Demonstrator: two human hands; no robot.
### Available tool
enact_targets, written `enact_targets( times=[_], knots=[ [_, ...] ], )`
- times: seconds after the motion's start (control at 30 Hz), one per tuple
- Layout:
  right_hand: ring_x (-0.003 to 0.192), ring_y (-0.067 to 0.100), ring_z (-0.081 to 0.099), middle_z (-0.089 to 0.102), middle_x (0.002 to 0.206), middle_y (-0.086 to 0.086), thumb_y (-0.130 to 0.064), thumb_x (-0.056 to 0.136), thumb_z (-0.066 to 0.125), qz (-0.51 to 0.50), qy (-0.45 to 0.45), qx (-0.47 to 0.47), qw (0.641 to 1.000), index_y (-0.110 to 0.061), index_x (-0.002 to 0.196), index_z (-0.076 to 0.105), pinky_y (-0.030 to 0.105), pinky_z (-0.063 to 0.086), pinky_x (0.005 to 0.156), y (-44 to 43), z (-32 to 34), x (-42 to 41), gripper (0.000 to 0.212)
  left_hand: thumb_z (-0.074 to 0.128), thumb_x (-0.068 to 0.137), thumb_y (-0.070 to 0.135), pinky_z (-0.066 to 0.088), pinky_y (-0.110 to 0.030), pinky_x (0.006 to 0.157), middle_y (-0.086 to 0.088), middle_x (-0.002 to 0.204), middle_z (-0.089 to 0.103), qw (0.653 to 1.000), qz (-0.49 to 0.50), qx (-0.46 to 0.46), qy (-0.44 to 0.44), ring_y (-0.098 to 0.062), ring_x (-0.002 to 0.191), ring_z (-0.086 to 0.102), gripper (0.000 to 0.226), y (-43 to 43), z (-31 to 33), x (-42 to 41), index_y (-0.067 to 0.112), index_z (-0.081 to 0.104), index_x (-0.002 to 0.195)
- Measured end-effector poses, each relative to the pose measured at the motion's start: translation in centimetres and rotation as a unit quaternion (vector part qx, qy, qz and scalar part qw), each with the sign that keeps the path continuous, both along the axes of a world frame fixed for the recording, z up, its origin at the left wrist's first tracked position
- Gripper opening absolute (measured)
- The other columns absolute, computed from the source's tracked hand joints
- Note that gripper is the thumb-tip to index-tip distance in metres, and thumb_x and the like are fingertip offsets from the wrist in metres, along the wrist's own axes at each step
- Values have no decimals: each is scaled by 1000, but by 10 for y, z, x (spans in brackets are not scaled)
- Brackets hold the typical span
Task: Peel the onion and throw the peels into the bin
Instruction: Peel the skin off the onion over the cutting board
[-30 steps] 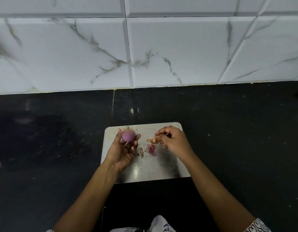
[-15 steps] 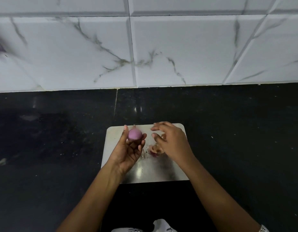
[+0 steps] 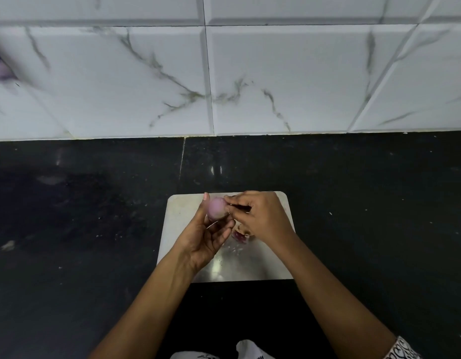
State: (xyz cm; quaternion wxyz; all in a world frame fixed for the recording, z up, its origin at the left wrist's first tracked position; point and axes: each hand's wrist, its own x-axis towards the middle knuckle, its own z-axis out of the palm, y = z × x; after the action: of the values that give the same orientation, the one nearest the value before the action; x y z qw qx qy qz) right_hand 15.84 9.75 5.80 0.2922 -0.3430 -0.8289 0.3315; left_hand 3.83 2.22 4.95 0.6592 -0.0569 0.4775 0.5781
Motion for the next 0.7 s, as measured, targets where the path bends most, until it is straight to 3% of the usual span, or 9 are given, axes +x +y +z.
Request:
enact_targets(
  times=[0.13, 0.3, 0.53, 0.7],
  knots=[
    [79, 18, 69, 74, 91, 9, -21, 81, 69, 16, -10, 37, 999, -8, 102, 71, 38, 57, 72, 1, 5, 2, 25, 64, 77, 50, 58, -24, 52, -13, 73, 72, 1000, 1, -2, 12, -16, 58, 70, 48, -2, 1, 1, 3, 67, 88],
    [74, 20, 69, 74, 86, 12, -19, 80, 68, 32, -13, 52, 998, -4, 100, 71, 35, 57, 69, 2, 11, 5, 25, 59, 80, 57, 58, -24, 50, -13, 74, 73, 999, -20, -5, 49, -16, 57, 70, 59, -4, 3, 1, 2, 65, 100],
    [64, 24, 65, 71, 76, 13, -20, 81, 65, 36, -54, 98, 993, -5, 96, 72, 34, 54, 61, 4, 17, 1, 23, 55, 81, 60, 55, -20, 49, -9, 67, 72, 993, -39, -3, 108, -12, 54, 68, 58, -3, 8, 3, 5, 66, 97],
    [50, 25, 59, 64, 63, 10, -27, 79, 57, 5, -96, 195, 976, -5, 78, 68, 37, 53, 49, 3, 13, -6, 24, 56, 83, 54, 54, -20, 48, -9, 58, 68, 990, -36, -3, 138, -12, 50, 66, 52, 1, 11, 3, 4, 66, 90]
  ],
)
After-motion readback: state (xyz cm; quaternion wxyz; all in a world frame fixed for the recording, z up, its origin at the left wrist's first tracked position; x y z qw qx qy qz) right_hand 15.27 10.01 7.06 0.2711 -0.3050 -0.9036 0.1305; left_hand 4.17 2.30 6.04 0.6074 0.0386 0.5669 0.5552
